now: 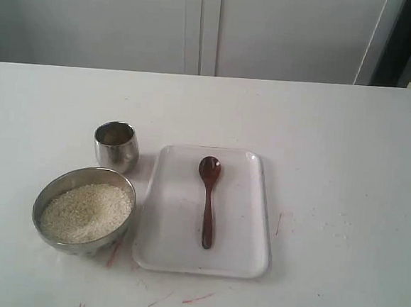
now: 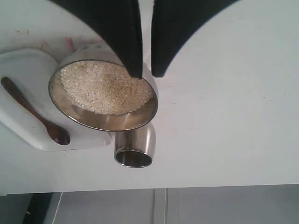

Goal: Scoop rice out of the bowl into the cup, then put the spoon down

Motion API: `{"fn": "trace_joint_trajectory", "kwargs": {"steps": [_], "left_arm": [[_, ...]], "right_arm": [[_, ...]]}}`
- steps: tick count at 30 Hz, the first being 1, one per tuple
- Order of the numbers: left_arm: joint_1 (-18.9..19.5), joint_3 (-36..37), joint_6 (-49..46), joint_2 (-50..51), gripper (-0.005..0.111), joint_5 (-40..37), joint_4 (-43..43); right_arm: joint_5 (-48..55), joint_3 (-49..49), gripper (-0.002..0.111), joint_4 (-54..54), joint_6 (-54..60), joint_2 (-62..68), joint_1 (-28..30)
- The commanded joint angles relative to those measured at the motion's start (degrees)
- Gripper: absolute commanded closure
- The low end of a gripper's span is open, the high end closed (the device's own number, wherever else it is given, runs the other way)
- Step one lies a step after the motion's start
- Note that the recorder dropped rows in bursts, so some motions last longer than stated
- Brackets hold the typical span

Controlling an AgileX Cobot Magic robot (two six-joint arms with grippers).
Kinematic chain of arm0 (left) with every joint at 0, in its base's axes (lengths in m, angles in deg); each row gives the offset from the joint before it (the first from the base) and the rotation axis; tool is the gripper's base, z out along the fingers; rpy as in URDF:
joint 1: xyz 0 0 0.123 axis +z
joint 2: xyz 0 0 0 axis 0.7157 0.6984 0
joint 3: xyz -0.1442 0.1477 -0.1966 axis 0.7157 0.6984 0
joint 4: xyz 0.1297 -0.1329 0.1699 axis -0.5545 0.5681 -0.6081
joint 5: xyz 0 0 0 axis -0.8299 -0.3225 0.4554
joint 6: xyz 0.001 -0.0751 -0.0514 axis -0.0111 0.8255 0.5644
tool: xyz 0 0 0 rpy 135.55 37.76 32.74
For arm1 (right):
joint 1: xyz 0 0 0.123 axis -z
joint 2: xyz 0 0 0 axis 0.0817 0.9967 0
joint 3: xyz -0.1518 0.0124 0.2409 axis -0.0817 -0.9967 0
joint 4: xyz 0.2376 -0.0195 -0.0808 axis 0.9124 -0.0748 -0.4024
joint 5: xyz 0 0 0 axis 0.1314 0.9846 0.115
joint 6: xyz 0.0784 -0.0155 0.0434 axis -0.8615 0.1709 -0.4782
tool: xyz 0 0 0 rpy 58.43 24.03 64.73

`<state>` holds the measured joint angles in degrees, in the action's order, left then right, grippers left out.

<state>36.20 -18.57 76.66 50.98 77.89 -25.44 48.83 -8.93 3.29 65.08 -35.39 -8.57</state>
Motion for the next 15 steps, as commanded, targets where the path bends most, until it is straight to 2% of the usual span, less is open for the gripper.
{"fn": "trace_joint_trajectory", "kwargs": {"steps": [1,4,9,15], "left_arm": [[-0.3,-0.4,0.0,0.4,0.092,0.2,0.6],[-0.3,-0.4,0.0,0.4,0.092,0.2,0.6],[-0.3,-0.4,0.0,0.4,0.092,0.2,0.6],[-0.3,-0.4,0.0,0.4,0.092,0.2,0.6]], "right_arm": [[-5.9,-4.2,0.056,-0.3,2.6,-0.3,0.4],[-10.7,-8.9,0.056,-0.3,3.8,-4.3,2.5],[-5.1,-11.0,0.056,-2.4,1.5,-12.0,12.4],[1.0,-12.3,0.056,-8.2,-1.9,-14.5,14.6]]}}
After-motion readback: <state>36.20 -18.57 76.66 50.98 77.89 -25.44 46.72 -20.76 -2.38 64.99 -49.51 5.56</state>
